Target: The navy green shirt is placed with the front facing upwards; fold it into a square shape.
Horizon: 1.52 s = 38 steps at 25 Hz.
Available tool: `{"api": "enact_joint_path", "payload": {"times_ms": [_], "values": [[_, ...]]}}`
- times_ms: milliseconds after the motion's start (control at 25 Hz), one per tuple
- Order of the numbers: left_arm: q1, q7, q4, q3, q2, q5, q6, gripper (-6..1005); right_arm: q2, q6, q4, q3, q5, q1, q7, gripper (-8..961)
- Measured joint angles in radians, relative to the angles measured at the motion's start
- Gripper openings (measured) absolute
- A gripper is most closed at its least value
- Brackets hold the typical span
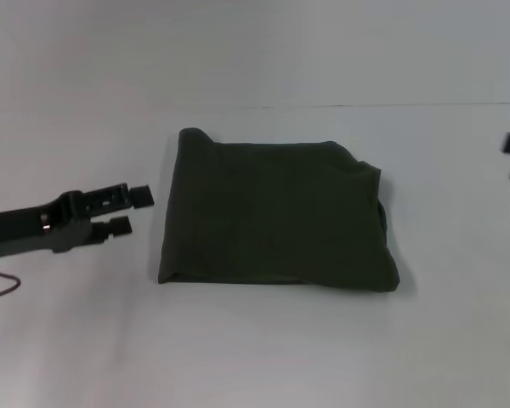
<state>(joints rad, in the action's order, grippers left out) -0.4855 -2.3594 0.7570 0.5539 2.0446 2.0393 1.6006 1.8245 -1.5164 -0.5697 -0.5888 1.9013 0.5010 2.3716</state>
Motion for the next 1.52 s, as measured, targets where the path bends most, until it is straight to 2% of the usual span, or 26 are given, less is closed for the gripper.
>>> {"api": "enact_joint_path", "payload": {"times_ms": [160,360,560,920,1520], "values": [[0.004,-0.085,0.004,0.000,-0.002,0.030,0.009,937,-0.004,-0.052,0.000,0.090,-0.001,-0.101,-0.110,760],[-0.001,-0.136,-0.002,0.018,0.012,0.031,-0.004,937,0.000,-0.066,0.000,0.150,0.003,-0.156,-0.173,760],[-0.008,-0.147,-0.018,0.021,0.023,0.032,-0.035,936,0.004,-0.066,0.002,0.142,0.014,-0.152,-0.181,760],[-0.008,-0.191,-0.030,0.021,0.024,0.059,-0.046,937,0.009,-0.063,0.004,0.136,0.037,-0.120,-0.182,760],[-0.004,-0.188,-0.033,0.024,0.026,0.067,-0.057,936,0.012,-0.066,0.011,0.119,0.037,-0.119,-0.174,759]]}}
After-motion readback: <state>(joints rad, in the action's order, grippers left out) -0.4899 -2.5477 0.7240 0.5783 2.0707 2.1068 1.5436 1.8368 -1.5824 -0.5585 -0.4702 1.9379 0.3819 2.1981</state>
